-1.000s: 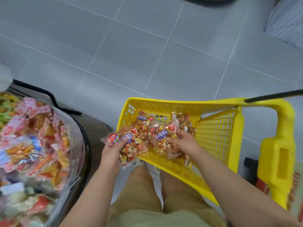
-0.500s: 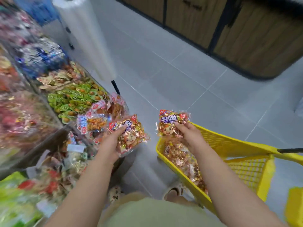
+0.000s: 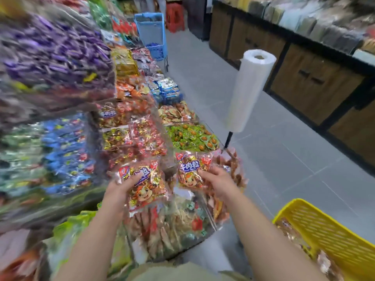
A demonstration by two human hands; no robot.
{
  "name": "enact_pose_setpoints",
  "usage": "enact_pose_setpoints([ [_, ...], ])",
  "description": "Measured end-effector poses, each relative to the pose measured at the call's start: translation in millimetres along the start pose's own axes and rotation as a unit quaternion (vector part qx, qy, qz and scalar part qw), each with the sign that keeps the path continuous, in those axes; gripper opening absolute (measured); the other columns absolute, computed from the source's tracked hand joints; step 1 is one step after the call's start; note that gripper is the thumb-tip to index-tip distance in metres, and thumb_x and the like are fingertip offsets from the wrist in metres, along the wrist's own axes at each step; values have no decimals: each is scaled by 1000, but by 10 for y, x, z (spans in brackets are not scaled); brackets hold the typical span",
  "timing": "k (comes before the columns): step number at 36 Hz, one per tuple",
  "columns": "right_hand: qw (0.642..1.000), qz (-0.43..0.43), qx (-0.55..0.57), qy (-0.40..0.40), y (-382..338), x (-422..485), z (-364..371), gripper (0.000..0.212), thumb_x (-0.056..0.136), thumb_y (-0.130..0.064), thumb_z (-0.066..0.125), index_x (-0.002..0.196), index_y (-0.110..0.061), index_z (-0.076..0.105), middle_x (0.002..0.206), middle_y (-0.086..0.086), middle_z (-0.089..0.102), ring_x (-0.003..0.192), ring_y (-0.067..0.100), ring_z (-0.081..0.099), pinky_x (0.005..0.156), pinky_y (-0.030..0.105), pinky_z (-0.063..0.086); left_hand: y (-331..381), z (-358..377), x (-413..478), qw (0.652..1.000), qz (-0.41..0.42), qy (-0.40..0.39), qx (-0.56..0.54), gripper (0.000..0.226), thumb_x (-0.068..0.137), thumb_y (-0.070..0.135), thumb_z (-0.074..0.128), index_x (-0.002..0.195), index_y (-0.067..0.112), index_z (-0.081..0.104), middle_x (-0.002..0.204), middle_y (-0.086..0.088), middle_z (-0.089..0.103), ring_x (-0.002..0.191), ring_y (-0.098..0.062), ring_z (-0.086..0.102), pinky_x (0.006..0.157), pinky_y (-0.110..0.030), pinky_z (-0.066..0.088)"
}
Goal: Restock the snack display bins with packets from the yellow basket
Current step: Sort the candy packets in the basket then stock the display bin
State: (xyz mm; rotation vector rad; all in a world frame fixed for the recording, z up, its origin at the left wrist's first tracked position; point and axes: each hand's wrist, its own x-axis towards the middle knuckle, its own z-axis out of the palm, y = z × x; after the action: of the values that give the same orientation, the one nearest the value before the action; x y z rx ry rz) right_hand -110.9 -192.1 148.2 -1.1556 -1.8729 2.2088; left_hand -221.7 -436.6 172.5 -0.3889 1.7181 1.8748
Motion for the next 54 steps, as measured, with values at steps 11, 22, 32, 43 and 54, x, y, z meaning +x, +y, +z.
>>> enact_pose_setpoints([
  [11, 994, -67, -39, -75, -758, 474, 1287, 22, 78, -22, 75, 95, -21, 60, 102, 2, 70, 95, 18, 66, 88, 34, 52, 754, -1051, 259, 988, 116, 99, -31, 71, 37, 35, 91, 98, 10, 66, 89, -15, 74, 71, -23, 72, 60, -34, 58],
  [22, 981, -126, -104, -102, -1334, 1369, 2129, 40, 83, -26, 71, 121, -24, 58, 106, -8, 69, 98, 13, 64, 87, 35, 51, 1156, -1256, 582, 985, 92, 133, -56, 134, 19, 64, 90, 137, 21, 42, 127, -14, 60, 114, -40, 59, 97, -61, 45],
  [32, 948, -153, -227, -165, -1460, 2049, 2588, 59, 85, -25, 68, 139, -21, 44, 136, -2, 50, 120, 19, 49, 99, 33, 39, 1153, -1277, 751, 985, 60, 144, -76, 121, 25, 55, 94, 132, 21, 46, 119, -15, 65, 105, -39, 64, 94, -59, 48],
  [43, 923, -198, -296, -147, -1170, 2296, 2790, 73, 84, -44, 65, 142, -10, 38, 151, 1, 23, 132, 13, 29, 107, 25, 20, 1101, -1286, 823, 987, 37, 150, -55, 70, 48, 30, 86, 110, 9, 60, 93, -14, 75, 83, -35, 73, 76, -50, 58],
  [54, 925, -210, -245, -203, -1241, 2229, 2677, 71, 89, -36, 62, 148, -25, 24, 129, -21, 28, 122, 1, 28, 100, 24, 24, 1134, -1268, 837, 984, 26, 163, -64, 73, 43, 32, 85, 108, 13, 58, 89, -12, 75, 78, -34, 73, 71, -50, 58],
])
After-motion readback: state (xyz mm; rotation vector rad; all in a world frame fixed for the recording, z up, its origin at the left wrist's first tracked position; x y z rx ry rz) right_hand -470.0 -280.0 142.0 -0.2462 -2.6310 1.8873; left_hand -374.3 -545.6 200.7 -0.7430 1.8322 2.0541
